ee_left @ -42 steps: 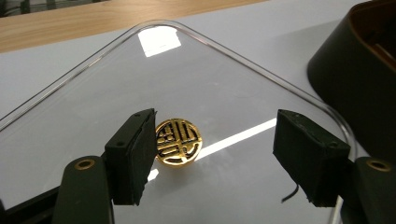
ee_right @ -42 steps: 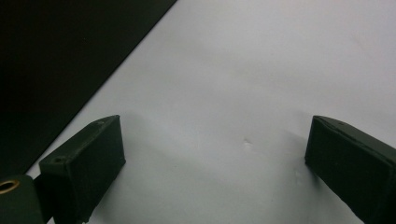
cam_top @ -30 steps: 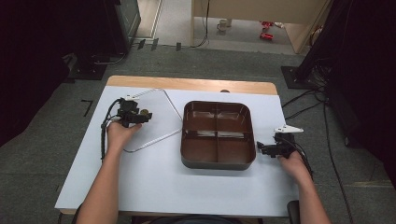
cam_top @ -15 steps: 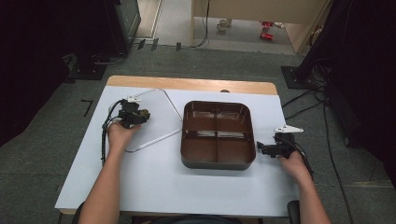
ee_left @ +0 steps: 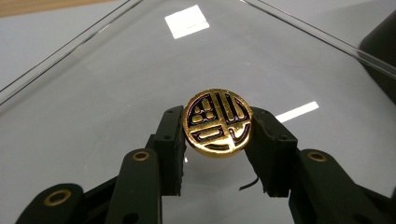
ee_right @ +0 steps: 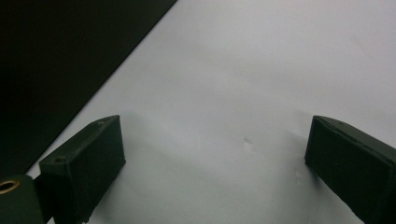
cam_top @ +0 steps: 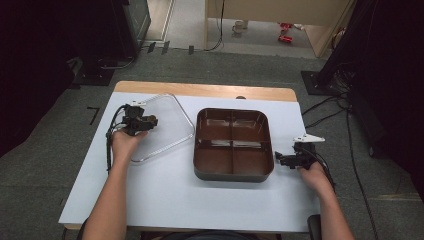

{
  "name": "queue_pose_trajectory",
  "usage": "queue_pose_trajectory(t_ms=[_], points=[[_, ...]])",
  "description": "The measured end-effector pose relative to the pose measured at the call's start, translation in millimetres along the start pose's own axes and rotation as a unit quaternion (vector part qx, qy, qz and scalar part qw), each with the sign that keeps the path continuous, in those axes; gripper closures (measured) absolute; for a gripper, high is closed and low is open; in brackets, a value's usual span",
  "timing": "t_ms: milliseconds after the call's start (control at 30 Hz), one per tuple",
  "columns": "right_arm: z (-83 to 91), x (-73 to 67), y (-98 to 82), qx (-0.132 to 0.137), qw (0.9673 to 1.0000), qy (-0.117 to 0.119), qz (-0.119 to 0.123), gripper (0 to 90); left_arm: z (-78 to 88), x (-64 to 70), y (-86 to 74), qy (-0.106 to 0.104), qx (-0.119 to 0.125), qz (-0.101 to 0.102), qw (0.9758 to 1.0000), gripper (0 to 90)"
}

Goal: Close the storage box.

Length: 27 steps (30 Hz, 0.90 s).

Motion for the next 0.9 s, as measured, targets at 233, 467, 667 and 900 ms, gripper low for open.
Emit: queue_pose_trajectory(t_ms=[233, 467, 667, 900], points=[[0.0, 0.0, 0.0, 0.0, 1.0, 0.0, 0.0, 4.1, 19.4, -1.1, 8.4, -0.011, 0.009, 0.004, 0.9999, 59.2], [0.0, 0.1, 0.0, 0.0, 1.0, 0.0, -0.001, 4.1, 35.8, -3.5, 15.1, -0.014, 0.021, 0.011, 0.9996, 59.2], [-0.1, 0.1, 0.1, 0.0, 1.0, 0.001, -0.001, 4.1, 53.4, 0.2, 24.9, -0.022, 0.032, 0.004, 0.9992, 59.2], [-0.1, 0.2, 0.0, 0.0, 1.0, 0.001, -0.001, 4.1, 63.4, 12.2, 36.1, -0.032, 0.042, -0.007, 0.9986, 59.2]])
Point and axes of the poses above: each handheld gripper's, and its own axes: z roughly backward along the jaws, y roughly out of its top, x roughly to its right, the point moved 8 cm from there along -z, roughly forward along the jaws, and after that the axes turned 11 degrees about -z, right-handed, at the moved point
